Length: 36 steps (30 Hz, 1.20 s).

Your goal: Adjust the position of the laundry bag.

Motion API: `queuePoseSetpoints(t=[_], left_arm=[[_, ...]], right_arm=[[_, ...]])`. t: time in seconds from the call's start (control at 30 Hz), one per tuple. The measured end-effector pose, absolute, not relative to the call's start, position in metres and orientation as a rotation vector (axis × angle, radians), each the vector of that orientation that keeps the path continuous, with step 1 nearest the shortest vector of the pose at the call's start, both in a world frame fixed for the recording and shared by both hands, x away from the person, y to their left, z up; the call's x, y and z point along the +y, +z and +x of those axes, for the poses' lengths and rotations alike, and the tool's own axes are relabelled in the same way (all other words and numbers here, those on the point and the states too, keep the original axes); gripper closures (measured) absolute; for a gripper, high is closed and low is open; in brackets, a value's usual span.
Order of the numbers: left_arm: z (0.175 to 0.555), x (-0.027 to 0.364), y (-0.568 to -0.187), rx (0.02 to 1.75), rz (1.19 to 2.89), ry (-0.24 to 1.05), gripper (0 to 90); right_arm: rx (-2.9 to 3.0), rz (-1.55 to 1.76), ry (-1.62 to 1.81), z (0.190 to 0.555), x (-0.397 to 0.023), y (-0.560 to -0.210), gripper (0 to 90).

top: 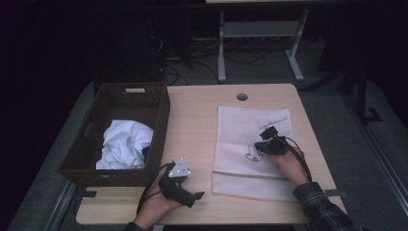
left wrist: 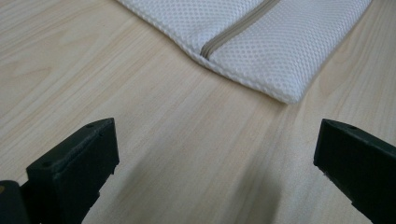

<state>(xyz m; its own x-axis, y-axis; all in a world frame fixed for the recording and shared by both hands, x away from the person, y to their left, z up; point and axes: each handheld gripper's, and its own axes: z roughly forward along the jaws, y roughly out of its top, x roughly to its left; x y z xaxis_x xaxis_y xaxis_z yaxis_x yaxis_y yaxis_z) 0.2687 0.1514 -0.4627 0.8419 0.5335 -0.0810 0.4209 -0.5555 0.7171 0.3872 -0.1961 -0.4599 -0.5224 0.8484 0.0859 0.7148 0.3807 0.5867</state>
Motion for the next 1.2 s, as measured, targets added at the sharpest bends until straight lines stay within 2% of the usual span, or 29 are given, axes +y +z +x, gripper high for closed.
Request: queuePoseSetpoints(t=[0.5,0.73,0.97,1.2], left_arm=[[0.269,0.152,-0.464,0.695,2.243,0.188,0.0],[0.269,0.152,-0.464,0.698,2.243,0.193,0.0],[0.270,0.151,-0.464,0.695,2.249,0.194,0.0],[0.271,0.149,-0.464,0.688,2.252,0.187,0.0]], right_arm=[[2.336,1.456,0.783,0.386,-0.230,-0.460,89.1],[2.334,1.455,0.883,0.384,-0.238,-0.451,88.7],[2.364,1.408,1.006,0.373,-0.252,-0.436,80.4],[2.323,1.433,1.059,0.356,-0.270,-0.429,66.5]])
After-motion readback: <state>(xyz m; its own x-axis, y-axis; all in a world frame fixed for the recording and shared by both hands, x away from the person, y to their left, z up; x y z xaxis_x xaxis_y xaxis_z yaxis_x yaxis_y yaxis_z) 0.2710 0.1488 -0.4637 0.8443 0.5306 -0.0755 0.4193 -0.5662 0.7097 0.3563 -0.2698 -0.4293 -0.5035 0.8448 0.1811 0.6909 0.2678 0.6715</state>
